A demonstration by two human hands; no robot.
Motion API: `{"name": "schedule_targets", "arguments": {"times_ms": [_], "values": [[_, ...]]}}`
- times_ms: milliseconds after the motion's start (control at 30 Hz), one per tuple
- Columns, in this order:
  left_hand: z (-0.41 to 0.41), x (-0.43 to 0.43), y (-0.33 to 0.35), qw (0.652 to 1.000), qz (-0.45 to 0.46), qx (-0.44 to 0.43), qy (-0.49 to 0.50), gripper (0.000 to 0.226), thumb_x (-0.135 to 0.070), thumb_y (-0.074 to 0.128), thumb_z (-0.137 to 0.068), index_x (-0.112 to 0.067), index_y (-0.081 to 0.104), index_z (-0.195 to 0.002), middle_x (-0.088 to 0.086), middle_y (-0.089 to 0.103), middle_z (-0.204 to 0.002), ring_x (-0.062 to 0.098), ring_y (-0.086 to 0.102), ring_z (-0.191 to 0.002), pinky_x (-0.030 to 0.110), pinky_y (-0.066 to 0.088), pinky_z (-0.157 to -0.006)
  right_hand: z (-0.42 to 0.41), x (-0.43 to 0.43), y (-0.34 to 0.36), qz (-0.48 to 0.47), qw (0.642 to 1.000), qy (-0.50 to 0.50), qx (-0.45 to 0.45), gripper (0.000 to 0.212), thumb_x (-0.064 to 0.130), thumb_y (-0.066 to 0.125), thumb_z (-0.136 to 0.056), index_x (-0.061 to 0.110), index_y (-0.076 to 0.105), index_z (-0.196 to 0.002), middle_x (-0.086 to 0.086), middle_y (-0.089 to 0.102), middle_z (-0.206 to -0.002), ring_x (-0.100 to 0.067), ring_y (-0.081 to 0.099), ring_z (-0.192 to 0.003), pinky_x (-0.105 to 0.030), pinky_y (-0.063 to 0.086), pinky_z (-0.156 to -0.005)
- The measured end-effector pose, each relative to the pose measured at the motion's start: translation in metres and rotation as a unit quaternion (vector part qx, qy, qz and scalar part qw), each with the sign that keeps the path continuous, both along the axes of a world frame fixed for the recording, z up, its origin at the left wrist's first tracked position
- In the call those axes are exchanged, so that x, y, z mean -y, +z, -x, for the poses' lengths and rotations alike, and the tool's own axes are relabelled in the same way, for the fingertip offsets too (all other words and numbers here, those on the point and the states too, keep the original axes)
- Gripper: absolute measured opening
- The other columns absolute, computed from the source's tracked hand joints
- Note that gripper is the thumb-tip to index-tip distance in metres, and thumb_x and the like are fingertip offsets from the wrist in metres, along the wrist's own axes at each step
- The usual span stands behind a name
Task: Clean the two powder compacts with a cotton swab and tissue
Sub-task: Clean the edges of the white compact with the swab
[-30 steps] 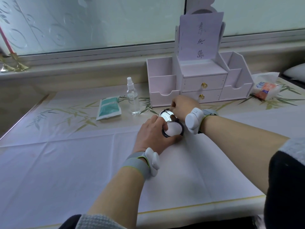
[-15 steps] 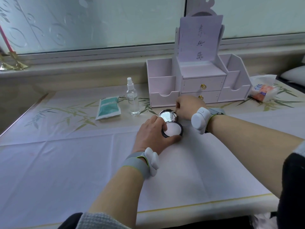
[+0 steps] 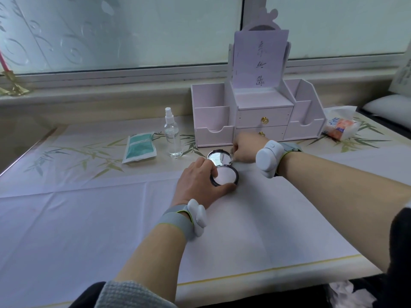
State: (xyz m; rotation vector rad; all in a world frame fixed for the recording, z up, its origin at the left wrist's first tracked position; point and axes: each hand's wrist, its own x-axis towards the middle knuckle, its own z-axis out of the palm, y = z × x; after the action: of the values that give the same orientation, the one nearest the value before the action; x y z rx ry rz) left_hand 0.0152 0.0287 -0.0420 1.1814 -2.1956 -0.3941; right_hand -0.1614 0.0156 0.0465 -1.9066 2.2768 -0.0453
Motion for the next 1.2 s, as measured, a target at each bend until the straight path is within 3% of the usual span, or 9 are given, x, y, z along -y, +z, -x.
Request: {"name": "schedule_targets", "arguments": {"times_ms": [133, 233, 500, 567, 633, 733, 833, 1000, 1200], "values": [[0.0, -0.001, 0.0, 1.0, 0.001, 0.0, 0.002, 0.052, -0.065, 0.078, -0.066, -0.025, 0.049, -0.082, -0.011, 0.049, -0.089, 0.016, 0.049, -0.086, 0.031, 0.041, -0.075, -0.001, -0.002, -0.002, -0.003, 0.999, -0.006, 0.038, 0.025, 0.013, 0.061, -0.084, 0.001, 0.072, -0.103, -0.017, 0.071, -0.106, -0.021, 0.053, -0.074, -0.026, 0.041, -0.064], [0.0, 0.0, 0.0, 1.0, 0.004, 0.002, 0.004, 0.052, -0.064, 0.079, -0.067, -0.025, 0.049, -0.083, -0.012, 0.048, -0.089, 0.015, 0.049, -0.086, 0.029, 0.039, -0.074, -0.001, -0.003, -0.004, -0.009, 0.998, 0.005, 0.064, 0.02, 0.016, 0.068, -0.084, 0.006, 0.073, -0.101, -0.012, 0.072, -0.104, -0.025, 0.064, -0.086, -0.028, 0.048, -0.071], [0.0, -0.003, 0.003, 1.0, 0.002, 0.006, 0.003, 0.051, -0.062, 0.08, -0.068, -0.023, 0.051, -0.086, -0.01, 0.05, -0.091, 0.016, 0.049, -0.087, 0.029, 0.038, -0.075, 0.002, -0.011, -0.007, 0.003, 0.989, 0.002, 0.151, 0.015, 0.022, 0.068, -0.088, 0.012, 0.071, -0.098, 0.0, 0.064, -0.088, -0.019, 0.057, -0.083, -0.026, 0.043, -0.073], [0.0, -0.004, 0.003, 1.0, 0.001, 0.006, 0.004, 0.051, -0.061, 0.08, -0.068, -0.023, 0.051, -0.087, -0.01, 0.05, -0.092, 0.016, 0.049, -0.088, 0.029, 0.037, -0.075, 0.005, -0.012, -0.015, 0.036, 0.976, -0.027, 0.215, 0.006, 0.022, 0.065, -0.089, 0.016, 0.065, -0.091, 0.003, 0.062, -0.075, -0.018, 0.057, -0.073, -0.027, 0.047, -0.072], [0.0, -0.004, 0.004, 1.0, 0.0, 0.004, 0.007, 0.053, -0.061, 0.081, -0.067, -0.023, 0.051, -0.088, -0.01, 0.051, -0.093, 0.016, 0.05, -0.088, 0.029, 0.038, -0.074, 0.007, -0.015, -0.023, 0.053, 0.949, -0.067, 0.303, 0.006, 0.02, 0.059, -0.092, 0.015, 0.06, -0.089, 0.0, 0.061, -0.068, -0.017, 0.053, -0.061, -0.028, 0.045, -0.06], [-0.001, -0.004, 0.004, 1.0, -0.013, -0.003, 0.018, 0.054, -0.061, 0.081, -0.066, -0.023, 0.05, -0.089, -0.009, 0.054, -0.095, 0.016, 0.05, -0.089, 0.03, 0.04, -0.076, 0.006, -0.023, -0.03, 0.053, 0.912, -0.094, 0.396, 0.013, 0.013, 0.052, -0.095, 0.015, 0.055, -0.082, -0.003, 0.063, -0.071, -0.019, 0.052, -0.062, -0.029, 0.041, -0.053], [-0.001, -0.003, 0.004, 0.999, -0.022, -0.011, 0.029, 0.055, -0.06, 0.082, -0.066, -0.023, 0.049, -0.09, -0.008, 0.055, -0.097, 0.017, 0.051, -0.09, 0.032, 0.042, -0.076, 0.004, -0.029, -0.03, 0.06, 0.896, -0.099, 0.428, 0.019, 0.013, 0.05, -0.096, 0.017, 0.053, -0.078, -0.002, 0.065, -0.076, -0.017, 0.055, -0.065, -0.029, 0.041, -0.053], [-0.001, 0.0, 0.003, 0.999, -0.033, -0.014, 0.031, 0.056, -0.062, 0.083, -0.063, -0.026, 0.051, -0.091, -0.01, 0.055, -0.097, 0.017, 0.054, -0.092, 0.035, 0.047, -0.08, 0.004, -0.034, -0.028, 0.051, 0.876, -0.095, 0.47, 0.012, 0.02, 0.047, -0.101, 0.013, 0.053, -0.094, -0.006, 0.066, -0.089, -0.019, 0.056, -0.072, -0.027, 0.04, -0.051], [-0.001, -0.002, 0.003, 0.997, -0.036, -0.06, 0.041, 0.051, -0.066, 0.078, -0.067, -0.029, 0.054, -0.093, -0.013, 0.054, -0.1, 0.011, 0.053, -0.095, 0.027, 0.041, -0.079, 0.003, -0.048, -0.04, 0.079, 0.838, -0.106, 0.529, 0.019, 0.021, 0.048, -0.103, 0.015, 0.053, -0.085, -0.002, 0.065, -0.079, -0.017, 0.053, -0.063, -0.025, 0.036, -0.05]]}}
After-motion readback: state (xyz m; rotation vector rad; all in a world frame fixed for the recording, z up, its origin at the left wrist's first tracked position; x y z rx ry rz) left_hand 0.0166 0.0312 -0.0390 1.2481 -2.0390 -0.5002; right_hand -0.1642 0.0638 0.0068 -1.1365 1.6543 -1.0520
